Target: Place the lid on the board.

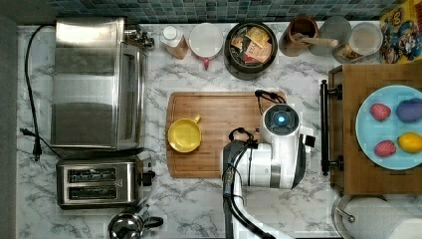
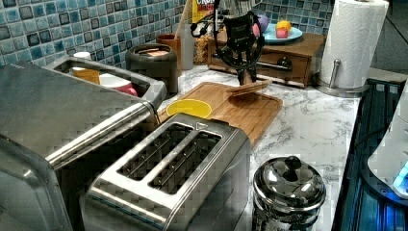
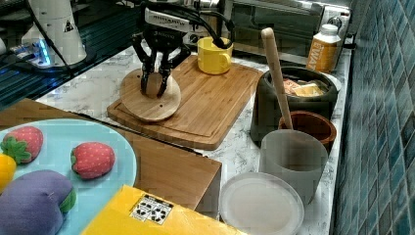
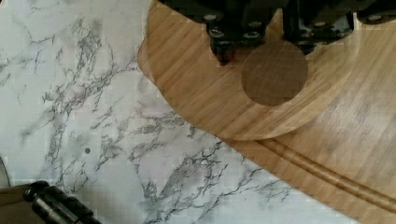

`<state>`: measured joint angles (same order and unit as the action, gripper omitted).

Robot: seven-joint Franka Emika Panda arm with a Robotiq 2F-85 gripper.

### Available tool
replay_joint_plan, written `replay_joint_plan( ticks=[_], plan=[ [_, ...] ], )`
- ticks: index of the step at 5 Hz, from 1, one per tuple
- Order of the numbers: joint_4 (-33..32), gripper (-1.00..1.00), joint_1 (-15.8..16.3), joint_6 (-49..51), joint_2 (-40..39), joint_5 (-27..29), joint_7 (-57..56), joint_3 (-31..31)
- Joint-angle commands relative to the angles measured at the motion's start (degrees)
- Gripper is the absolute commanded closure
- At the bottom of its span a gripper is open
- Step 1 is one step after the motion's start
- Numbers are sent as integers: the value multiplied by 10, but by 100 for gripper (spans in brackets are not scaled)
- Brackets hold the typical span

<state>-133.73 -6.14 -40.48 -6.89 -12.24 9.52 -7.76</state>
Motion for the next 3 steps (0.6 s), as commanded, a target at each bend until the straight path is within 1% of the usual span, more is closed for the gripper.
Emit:
replay_joint_plan(
  ticks=[1, 2, 3],
  plan=[
    [-1, -47, 17, -81, 50, 19, 23, 21],
    [16, -100, 17, -53, 28, 15, 13, 28],
    [24, -100, 12, -42, 20, 22, 4, 31]
  ],
)
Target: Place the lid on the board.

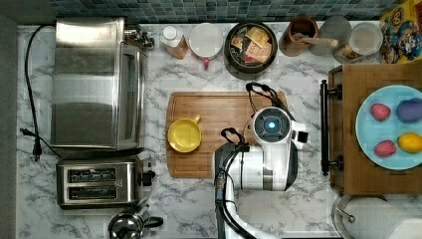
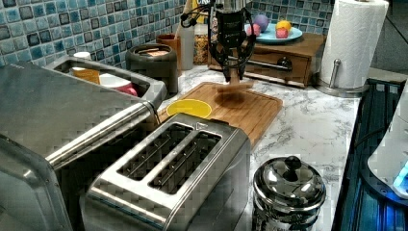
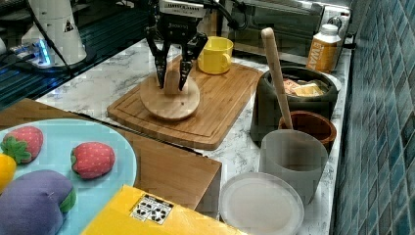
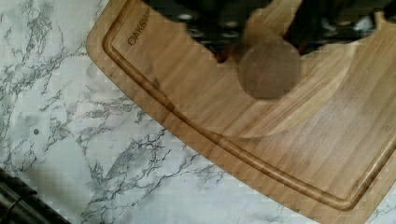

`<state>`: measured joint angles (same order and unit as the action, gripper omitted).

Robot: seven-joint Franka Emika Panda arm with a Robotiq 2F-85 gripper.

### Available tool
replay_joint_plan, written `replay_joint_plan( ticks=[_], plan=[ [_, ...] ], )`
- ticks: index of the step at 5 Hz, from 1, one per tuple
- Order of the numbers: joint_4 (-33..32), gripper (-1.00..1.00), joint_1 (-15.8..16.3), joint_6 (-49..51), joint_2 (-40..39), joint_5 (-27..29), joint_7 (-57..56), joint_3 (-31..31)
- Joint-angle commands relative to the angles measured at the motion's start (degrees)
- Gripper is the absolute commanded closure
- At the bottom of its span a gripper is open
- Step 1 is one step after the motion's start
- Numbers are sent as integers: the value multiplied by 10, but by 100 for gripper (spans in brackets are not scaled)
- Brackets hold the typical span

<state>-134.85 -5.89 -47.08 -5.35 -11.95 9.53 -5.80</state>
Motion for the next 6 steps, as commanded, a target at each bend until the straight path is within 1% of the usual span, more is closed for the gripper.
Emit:
replay_joint_plan(
  ticks=[1, 2, 3, 4, 6],
  plan=[
    [41, -100, 11, 35, 2, 16, 4, 11],
    [54, -100, 15, 60, -1, 12, 7, 12],
    [54, -100, 55, 59, -1, 17, 4, -28],
    [54, -100, 38, 59, -1, 15, 5, -11],
    [54, -100, 42, 59, -1, 15, 5, -15]
  ],
)
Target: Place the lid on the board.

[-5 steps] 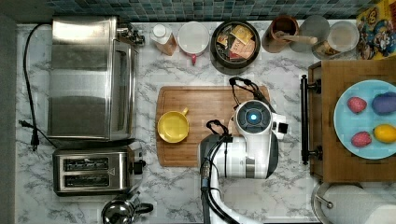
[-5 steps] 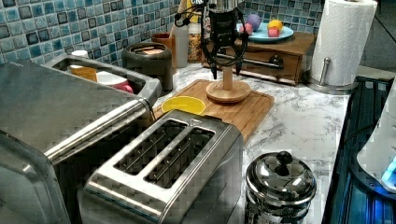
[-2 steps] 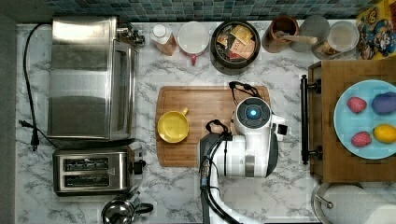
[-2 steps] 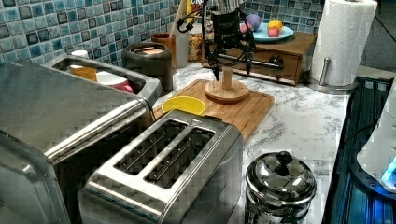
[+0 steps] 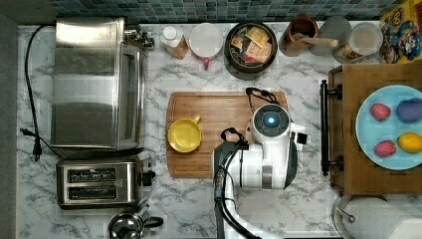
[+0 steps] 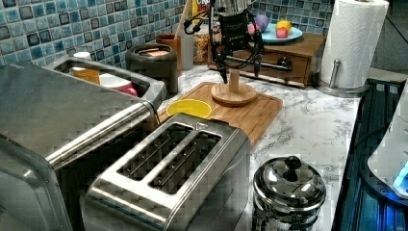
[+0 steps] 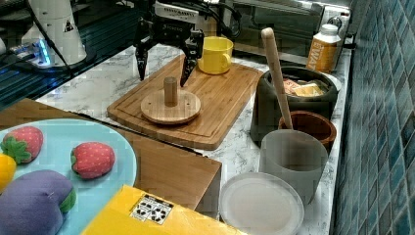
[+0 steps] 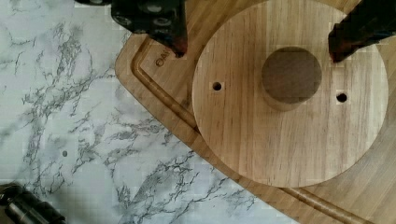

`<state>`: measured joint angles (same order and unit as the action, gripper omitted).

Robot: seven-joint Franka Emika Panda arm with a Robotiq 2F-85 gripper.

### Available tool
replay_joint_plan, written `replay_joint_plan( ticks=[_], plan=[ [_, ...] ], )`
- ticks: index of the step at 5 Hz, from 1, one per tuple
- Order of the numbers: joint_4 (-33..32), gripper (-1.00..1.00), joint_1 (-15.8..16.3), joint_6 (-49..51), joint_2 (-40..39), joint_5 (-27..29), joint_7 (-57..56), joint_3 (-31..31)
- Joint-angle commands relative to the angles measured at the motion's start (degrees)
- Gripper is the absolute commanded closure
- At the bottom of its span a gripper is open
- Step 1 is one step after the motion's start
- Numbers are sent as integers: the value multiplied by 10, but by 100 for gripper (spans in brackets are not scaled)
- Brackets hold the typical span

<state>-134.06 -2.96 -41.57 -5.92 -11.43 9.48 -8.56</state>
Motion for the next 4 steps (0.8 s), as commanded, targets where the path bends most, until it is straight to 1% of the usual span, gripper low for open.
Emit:
replay_joint_plan(
  ticks=[1, 4],
  plan=[
    [46, -100, 12, 4, 5, 10, 6, 14],
    [46, -100, -1, 5, 5, 9, 7, 26]
  ],
)
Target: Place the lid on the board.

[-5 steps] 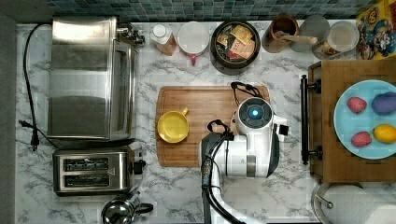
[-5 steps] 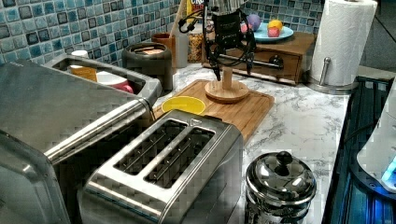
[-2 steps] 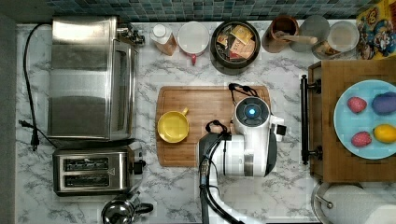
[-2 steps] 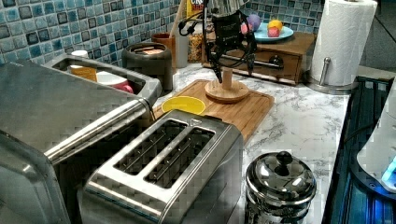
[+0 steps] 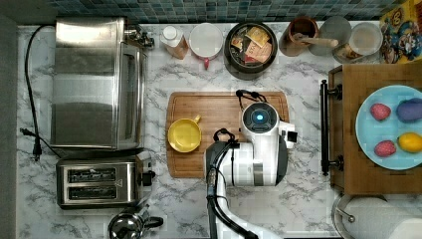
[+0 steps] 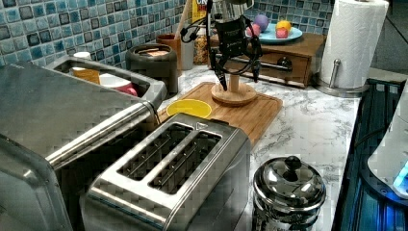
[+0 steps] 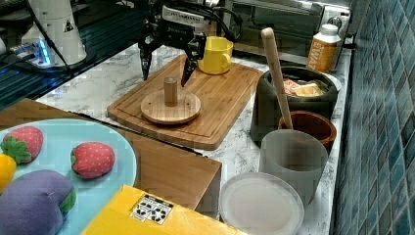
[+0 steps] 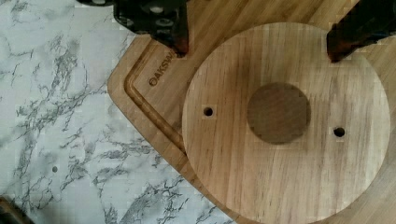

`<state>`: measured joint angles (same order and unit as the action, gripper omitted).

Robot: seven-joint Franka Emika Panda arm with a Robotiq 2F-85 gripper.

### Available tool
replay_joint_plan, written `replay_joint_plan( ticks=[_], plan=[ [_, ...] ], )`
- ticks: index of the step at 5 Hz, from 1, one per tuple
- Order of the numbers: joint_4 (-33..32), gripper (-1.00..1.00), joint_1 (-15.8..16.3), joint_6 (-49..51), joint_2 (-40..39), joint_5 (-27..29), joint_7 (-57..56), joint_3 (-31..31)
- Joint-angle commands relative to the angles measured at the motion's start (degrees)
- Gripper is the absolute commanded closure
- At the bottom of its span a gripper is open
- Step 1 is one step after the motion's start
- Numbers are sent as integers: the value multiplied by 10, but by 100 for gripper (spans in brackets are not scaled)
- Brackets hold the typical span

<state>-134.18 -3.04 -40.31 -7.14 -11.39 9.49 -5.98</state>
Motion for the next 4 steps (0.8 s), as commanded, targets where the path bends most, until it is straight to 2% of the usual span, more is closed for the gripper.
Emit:
replay_joint_plan(
  ticks=[1, 4],
  plan=[
    [47, -100, 0, -8, 17, 8, 7, 0],
    [47, -100, 5, -8, 17, 9, 6, -5]
  ],
)
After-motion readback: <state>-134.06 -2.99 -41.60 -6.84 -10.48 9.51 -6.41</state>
